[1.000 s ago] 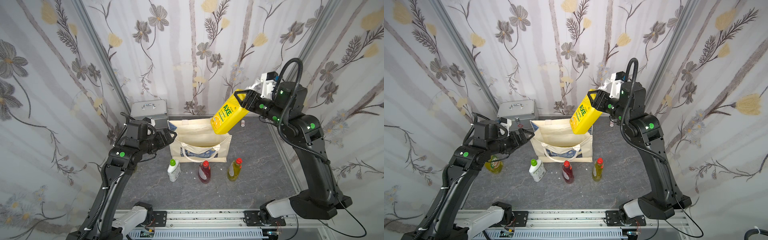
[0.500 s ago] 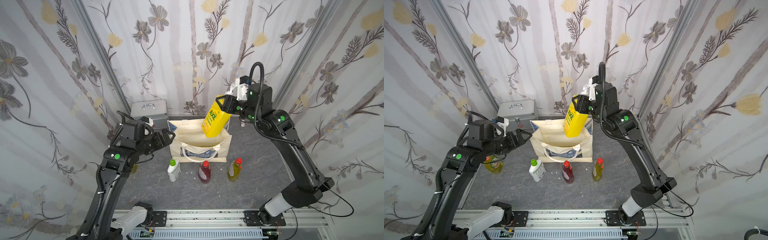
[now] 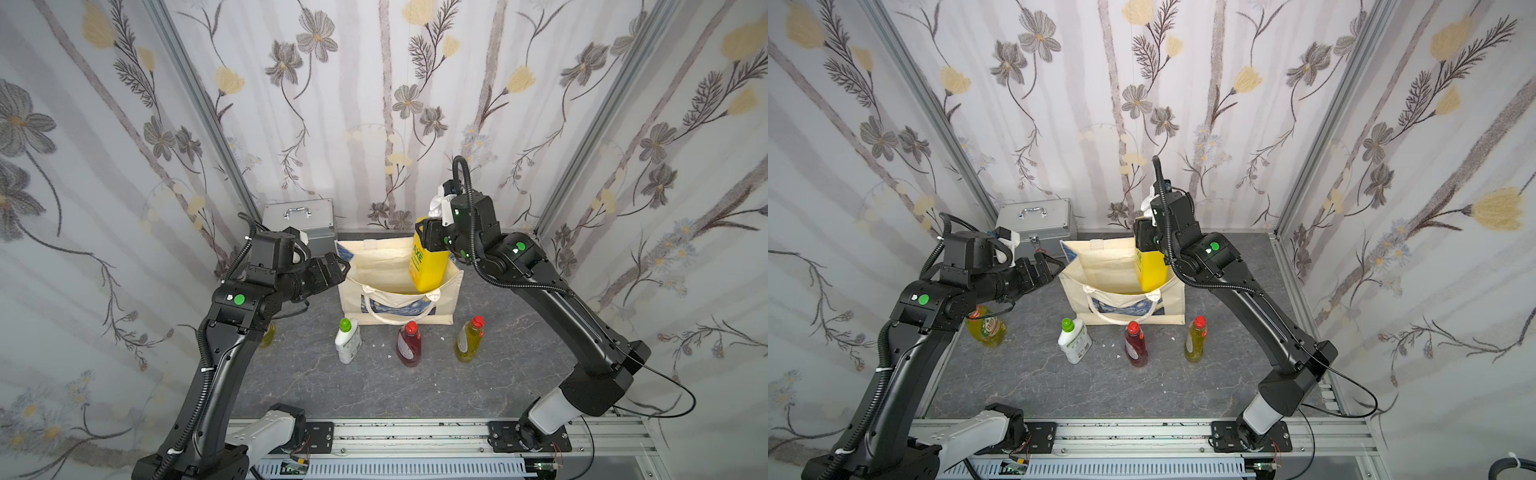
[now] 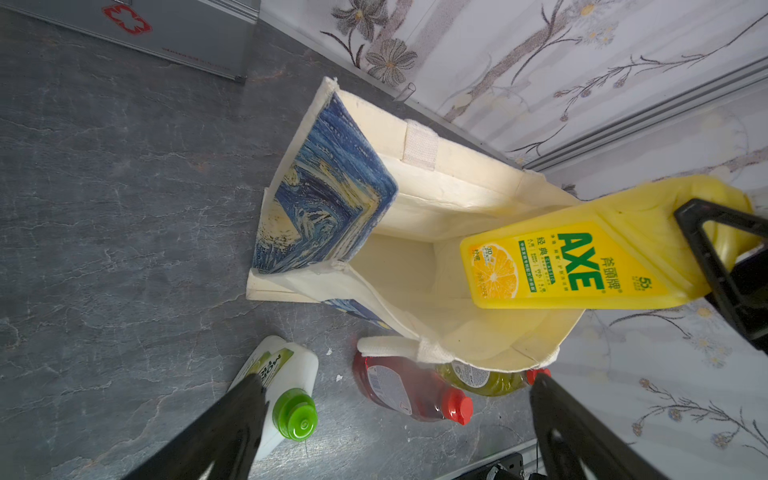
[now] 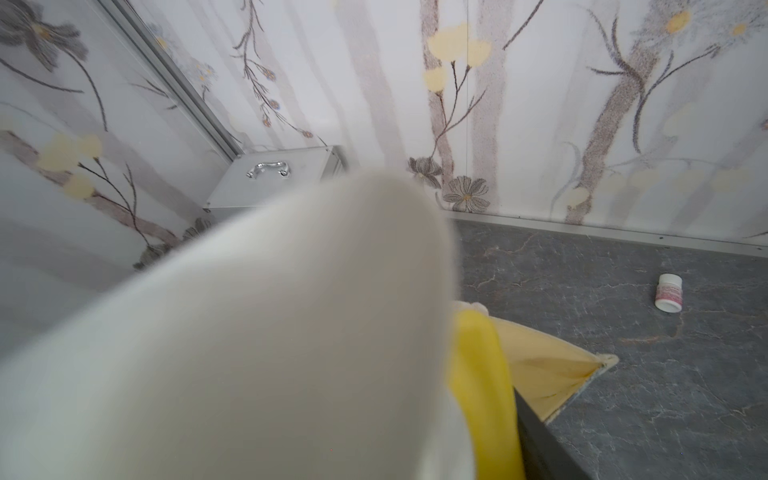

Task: Pack dish soap into the shopping bag
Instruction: Place the bottle of dish soap in the shopping bag.

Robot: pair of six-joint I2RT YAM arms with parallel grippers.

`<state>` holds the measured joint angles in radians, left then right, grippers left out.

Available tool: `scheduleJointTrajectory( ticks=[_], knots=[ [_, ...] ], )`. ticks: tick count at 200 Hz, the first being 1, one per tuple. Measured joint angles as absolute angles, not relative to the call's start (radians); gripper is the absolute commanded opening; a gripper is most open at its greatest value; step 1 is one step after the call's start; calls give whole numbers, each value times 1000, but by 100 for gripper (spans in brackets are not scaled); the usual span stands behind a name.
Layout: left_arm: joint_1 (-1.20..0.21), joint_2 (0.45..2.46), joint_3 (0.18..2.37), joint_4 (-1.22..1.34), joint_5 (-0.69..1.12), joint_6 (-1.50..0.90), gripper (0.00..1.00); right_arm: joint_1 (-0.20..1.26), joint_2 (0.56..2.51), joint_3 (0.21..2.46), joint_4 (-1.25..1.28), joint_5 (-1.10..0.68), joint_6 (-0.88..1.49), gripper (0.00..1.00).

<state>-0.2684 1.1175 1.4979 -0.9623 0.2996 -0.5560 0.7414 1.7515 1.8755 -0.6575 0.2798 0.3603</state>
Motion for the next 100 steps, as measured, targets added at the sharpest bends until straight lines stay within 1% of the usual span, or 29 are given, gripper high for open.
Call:
scheduleJointTrajectory(
  ticks=[43, 100],
  knots=[
    [-271, 1127, 1499, -976, 261, -549, 100, 798, 1729, 1723, -558, 381, 345, 45],
    [-273, 1162, 1521, -1007, 236, -544, 100, 823, 1742, 1671, -418, 424, 344, 45]
  ],
)
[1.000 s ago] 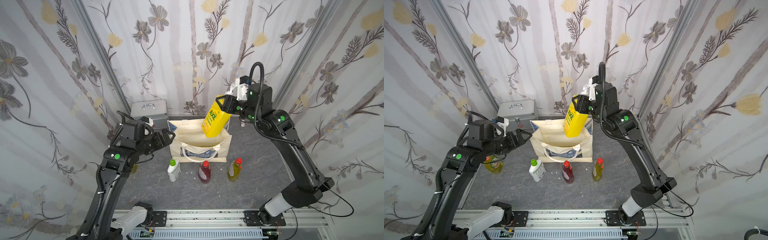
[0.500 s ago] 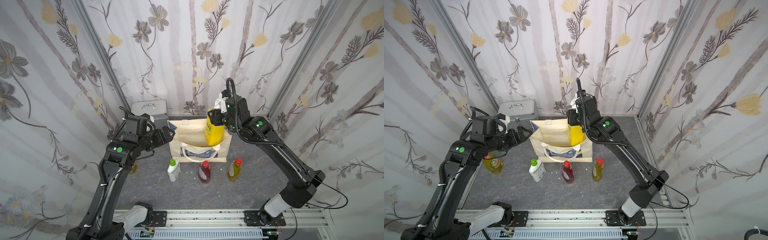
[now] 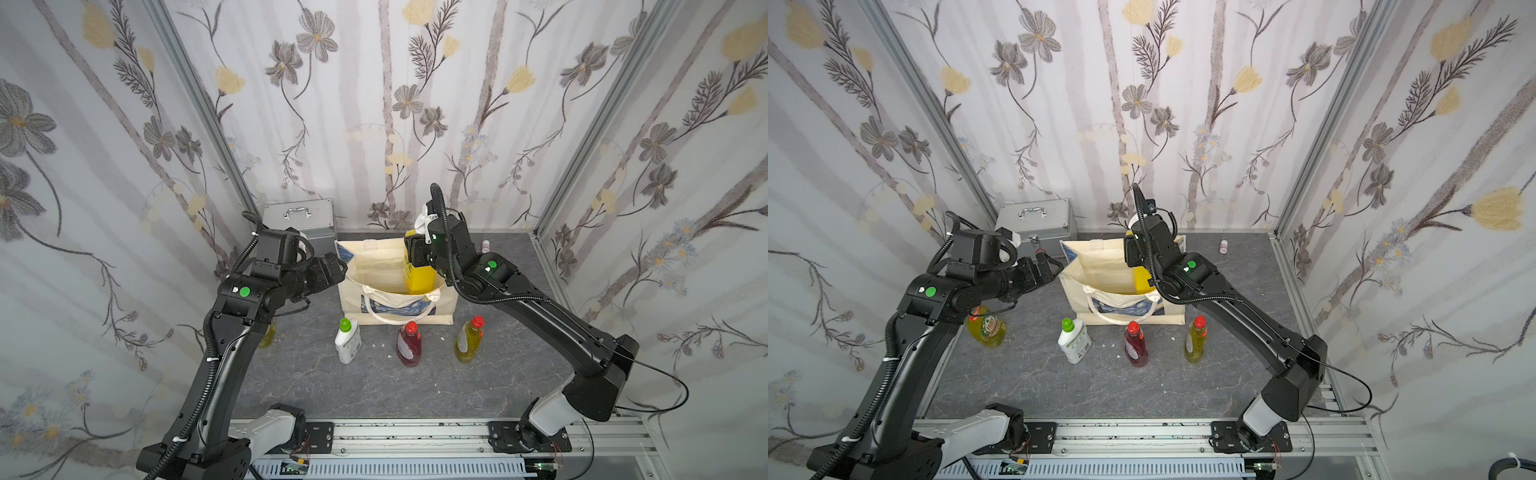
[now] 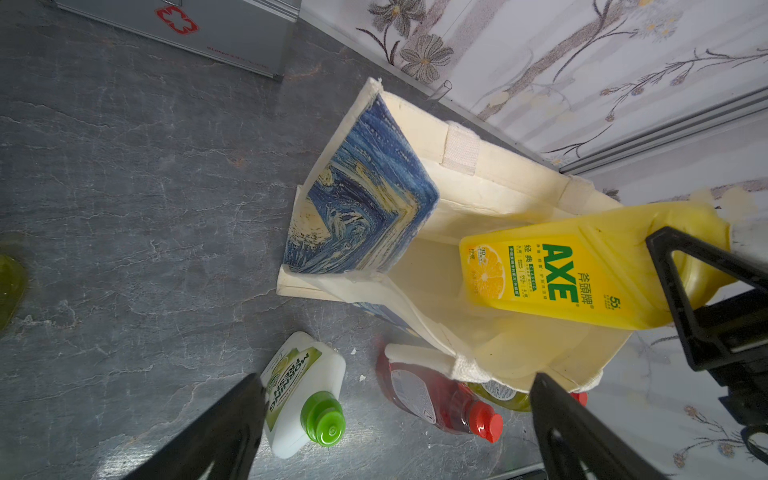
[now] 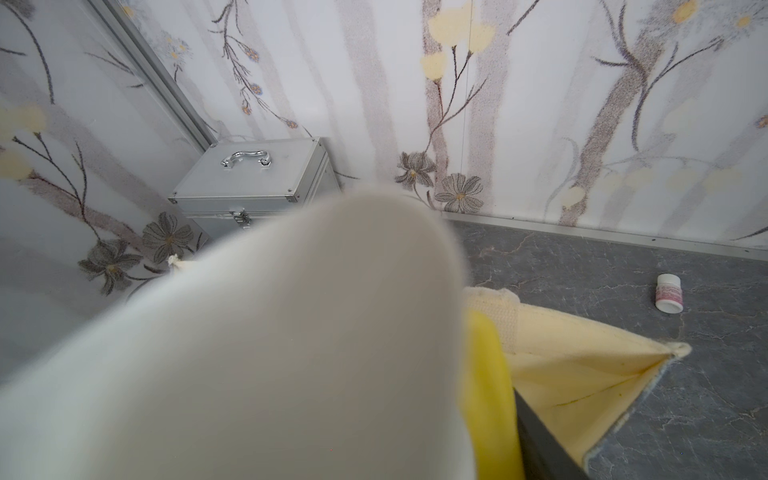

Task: Pack dish soap into the shopping bag
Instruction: Place the bottle of dish soap in the shopping bag.

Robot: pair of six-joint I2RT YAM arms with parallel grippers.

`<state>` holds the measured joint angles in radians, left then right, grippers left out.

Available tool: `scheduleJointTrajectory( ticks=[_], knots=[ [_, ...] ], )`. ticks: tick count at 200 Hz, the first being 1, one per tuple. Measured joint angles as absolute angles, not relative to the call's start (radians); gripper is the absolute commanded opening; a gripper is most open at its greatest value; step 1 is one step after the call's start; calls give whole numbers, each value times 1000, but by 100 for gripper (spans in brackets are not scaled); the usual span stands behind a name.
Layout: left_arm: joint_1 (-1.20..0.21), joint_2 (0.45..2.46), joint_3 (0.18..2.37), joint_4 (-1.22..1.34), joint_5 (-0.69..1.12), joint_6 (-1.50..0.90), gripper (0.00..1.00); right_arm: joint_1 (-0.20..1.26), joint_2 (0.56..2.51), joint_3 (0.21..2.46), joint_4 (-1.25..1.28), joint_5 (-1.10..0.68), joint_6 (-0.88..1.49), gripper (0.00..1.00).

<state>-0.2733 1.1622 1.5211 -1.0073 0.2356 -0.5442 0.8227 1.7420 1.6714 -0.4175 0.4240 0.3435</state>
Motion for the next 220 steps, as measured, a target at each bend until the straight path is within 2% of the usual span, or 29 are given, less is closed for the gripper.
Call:
scheduleJointTrajectory(
  ticks=[158, 220],
  knots=[
    [-331, 1328, 1555, -1018, 195, -553, 100, 822, 1704, 1345, -190, 474, 321, 46],
    [-354, 1348, 1542, -1022, 176, -549, 100, 810, 1697, 1310, -142, 479, 322, 46]
  ],
)
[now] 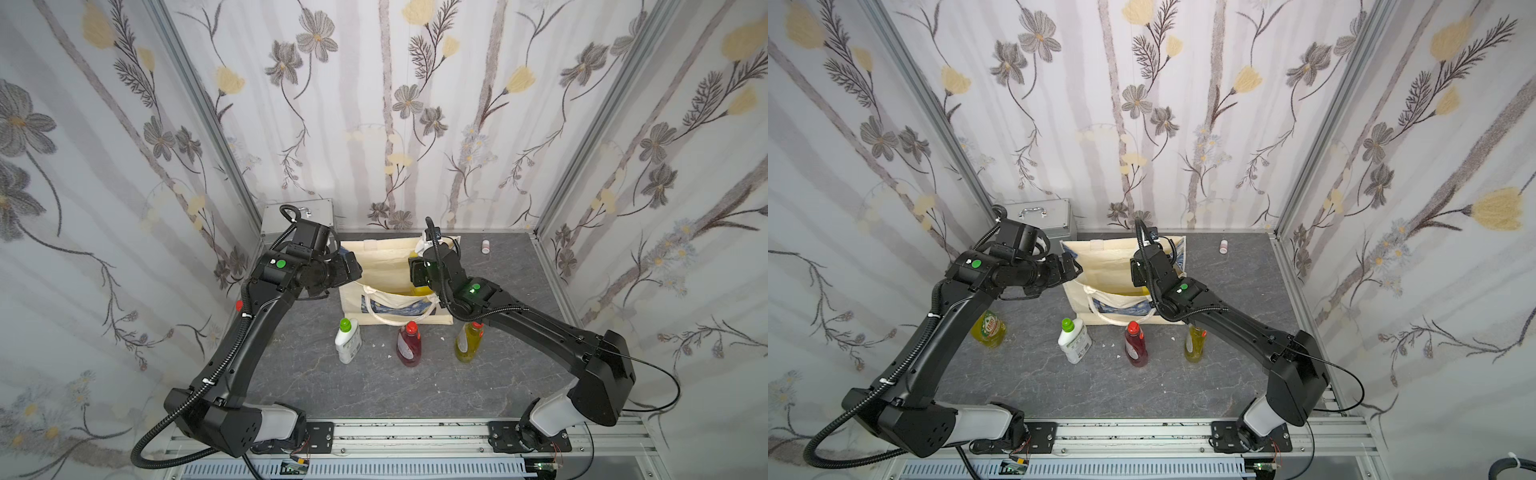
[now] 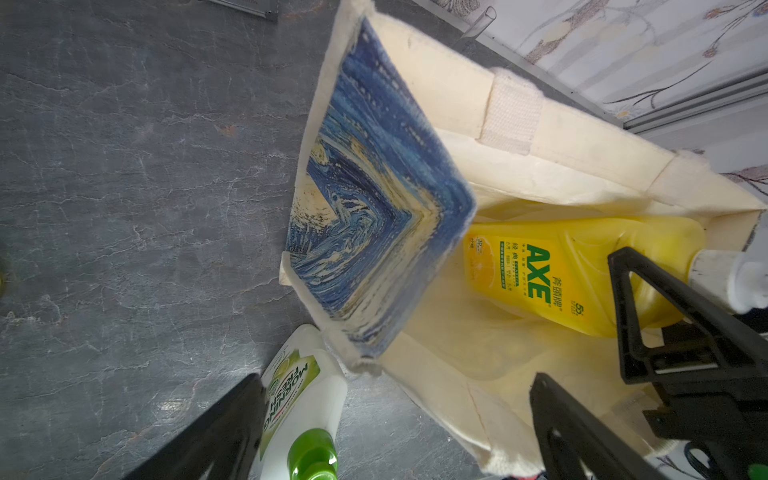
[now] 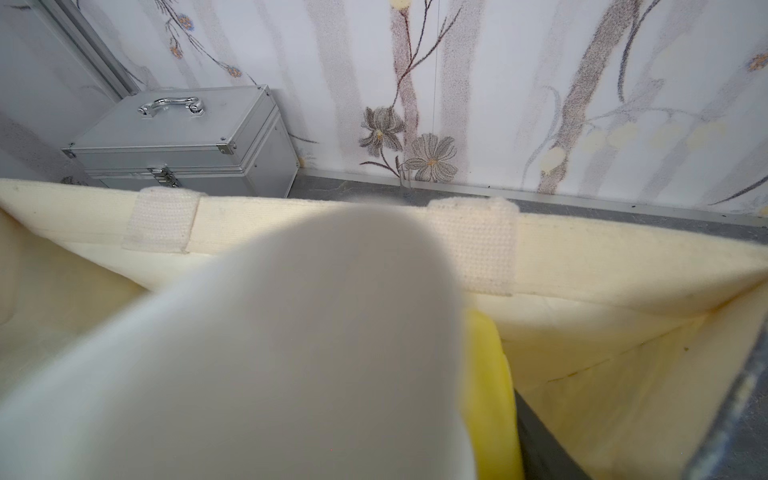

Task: Pack dish soap into the shopping bag
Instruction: Place the bottle of dish soap in the shopping bag.

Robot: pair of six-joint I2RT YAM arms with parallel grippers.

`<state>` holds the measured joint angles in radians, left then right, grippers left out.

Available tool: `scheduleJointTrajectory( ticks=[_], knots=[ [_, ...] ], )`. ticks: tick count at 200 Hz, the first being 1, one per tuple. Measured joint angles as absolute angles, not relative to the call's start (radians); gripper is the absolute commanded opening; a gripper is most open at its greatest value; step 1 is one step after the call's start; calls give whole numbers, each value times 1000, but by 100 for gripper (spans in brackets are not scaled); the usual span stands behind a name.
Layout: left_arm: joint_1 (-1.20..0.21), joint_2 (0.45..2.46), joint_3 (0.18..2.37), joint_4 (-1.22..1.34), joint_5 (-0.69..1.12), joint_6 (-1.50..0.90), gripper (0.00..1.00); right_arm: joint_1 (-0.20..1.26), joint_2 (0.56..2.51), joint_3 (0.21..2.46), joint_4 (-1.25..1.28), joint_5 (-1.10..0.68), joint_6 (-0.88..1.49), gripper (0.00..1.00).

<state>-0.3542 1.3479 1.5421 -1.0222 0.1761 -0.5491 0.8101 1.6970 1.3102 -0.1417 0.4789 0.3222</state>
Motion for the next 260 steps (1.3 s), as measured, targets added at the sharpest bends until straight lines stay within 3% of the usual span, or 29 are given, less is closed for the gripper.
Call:
scheduleJointTrajectory(
  ticks=[104, 260],
  knots=[
    [-354, 1306, 1462, -1044, 154, -538, 100, 706, 1588, 1195, -126, 479, 338, 46],
    [-340, 1328, 1447, -1038, 162, -543, 100, 665, 1559, 1105, -92, 468, 355, 47]
  ],
)
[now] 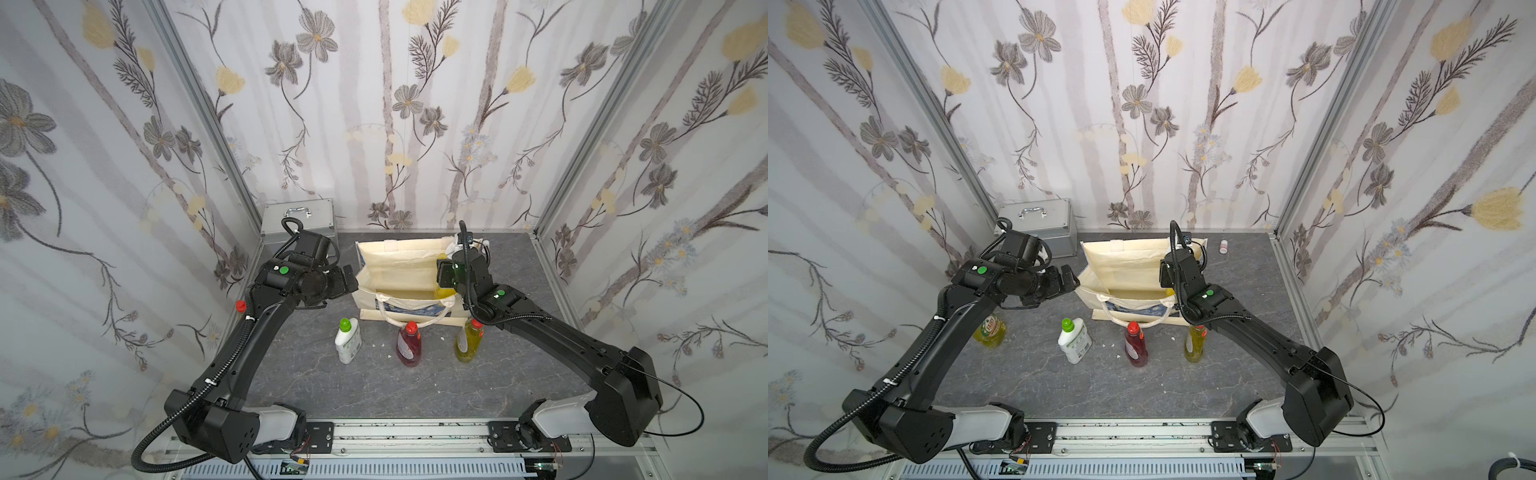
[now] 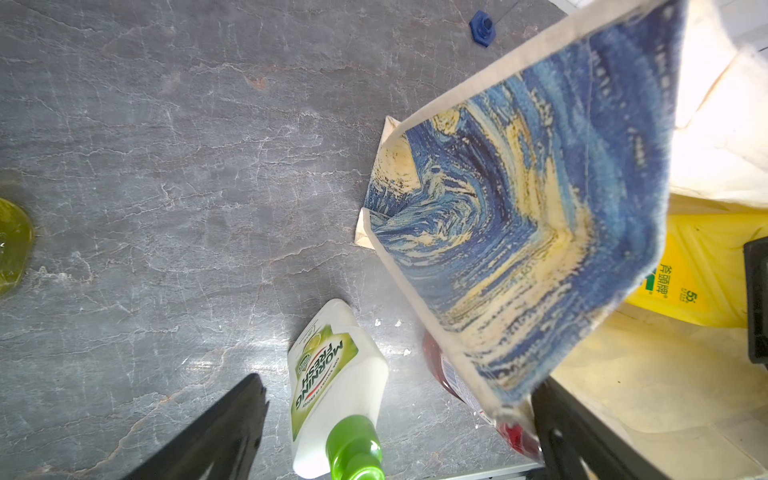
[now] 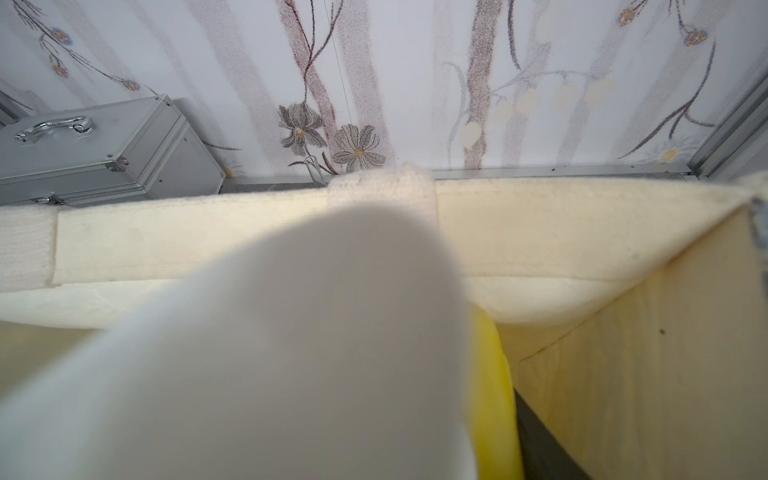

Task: Pack dish soap into the shopping bag
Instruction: Place the bottle of dish soap in the shopping bag.

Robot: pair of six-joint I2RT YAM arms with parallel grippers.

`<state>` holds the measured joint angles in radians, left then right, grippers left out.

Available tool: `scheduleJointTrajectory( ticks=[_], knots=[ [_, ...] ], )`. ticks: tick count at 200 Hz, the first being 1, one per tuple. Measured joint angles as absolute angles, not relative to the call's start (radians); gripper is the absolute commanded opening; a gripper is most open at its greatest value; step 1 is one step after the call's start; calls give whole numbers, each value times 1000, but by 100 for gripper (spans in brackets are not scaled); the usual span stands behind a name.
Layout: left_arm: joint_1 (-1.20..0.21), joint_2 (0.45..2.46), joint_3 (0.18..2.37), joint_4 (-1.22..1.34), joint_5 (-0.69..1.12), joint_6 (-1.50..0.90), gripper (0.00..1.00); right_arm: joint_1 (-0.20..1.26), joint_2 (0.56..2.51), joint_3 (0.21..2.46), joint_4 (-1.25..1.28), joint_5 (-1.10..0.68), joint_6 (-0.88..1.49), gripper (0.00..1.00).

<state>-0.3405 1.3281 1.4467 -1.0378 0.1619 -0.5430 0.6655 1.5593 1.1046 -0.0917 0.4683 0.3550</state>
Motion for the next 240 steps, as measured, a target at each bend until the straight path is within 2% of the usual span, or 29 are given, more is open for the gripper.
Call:
scheduleJointTrajectory(
  ticks=[115, 240],
  knots=[
    [-348, 1393, 1533, -1020, 196, -550, 100, 666, 1644, 1045, 62, 472, 346, 51],
    [-349, 1407, 1549, -1006, 204, -550, 100, 662, 1705, 1062, 115, 473, 331, 51]
  ],
)
